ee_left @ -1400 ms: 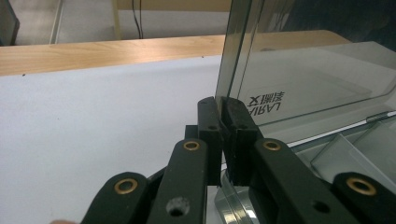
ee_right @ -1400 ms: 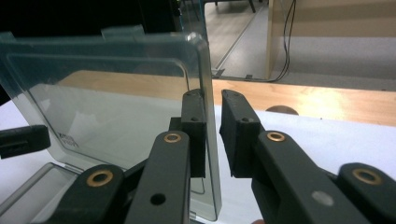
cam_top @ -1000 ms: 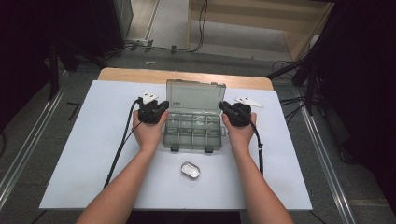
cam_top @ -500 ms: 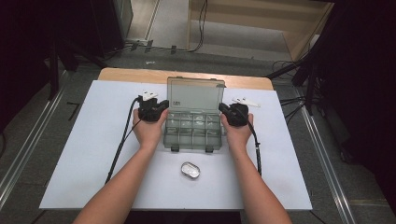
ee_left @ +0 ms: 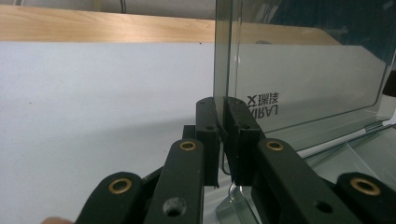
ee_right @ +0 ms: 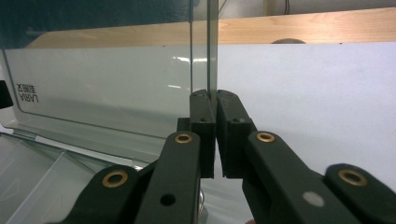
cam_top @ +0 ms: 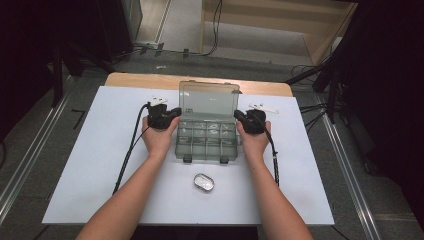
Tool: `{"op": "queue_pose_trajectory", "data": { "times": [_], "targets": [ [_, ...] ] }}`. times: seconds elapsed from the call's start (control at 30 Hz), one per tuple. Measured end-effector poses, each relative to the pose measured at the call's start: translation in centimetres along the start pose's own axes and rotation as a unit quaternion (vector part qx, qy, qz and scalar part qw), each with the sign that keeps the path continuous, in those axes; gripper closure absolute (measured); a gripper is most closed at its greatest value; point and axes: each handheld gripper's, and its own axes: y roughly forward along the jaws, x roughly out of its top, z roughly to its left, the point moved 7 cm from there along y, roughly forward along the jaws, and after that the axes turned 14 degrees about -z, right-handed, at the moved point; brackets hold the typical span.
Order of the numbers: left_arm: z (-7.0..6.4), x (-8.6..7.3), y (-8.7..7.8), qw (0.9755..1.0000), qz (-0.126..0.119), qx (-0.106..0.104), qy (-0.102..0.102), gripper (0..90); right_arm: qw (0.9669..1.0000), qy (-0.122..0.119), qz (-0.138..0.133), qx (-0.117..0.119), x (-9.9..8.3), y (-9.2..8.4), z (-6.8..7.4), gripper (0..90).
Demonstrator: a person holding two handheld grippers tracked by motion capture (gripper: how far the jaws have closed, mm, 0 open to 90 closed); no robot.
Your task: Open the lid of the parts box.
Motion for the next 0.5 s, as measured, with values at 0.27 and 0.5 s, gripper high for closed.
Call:
{"op": "queue_pose_trajectory", "data": {
  "times": [0.27,0.5],
  "targets": [
    [0.23,-0.02,0.23,0.9997,0.004,-0.007,-0.022,84.3,0.9996,0.025,0.002,0.016,-0.10,0.26,-0.35,83.9],
    [0.46,-0.09,0.40,0.9993,0.005,-0.017,-0.034,84.0,0.9986,0.044,0.011,0.026,-0.09,0.49,-0.58,83.4]
  ]
}}
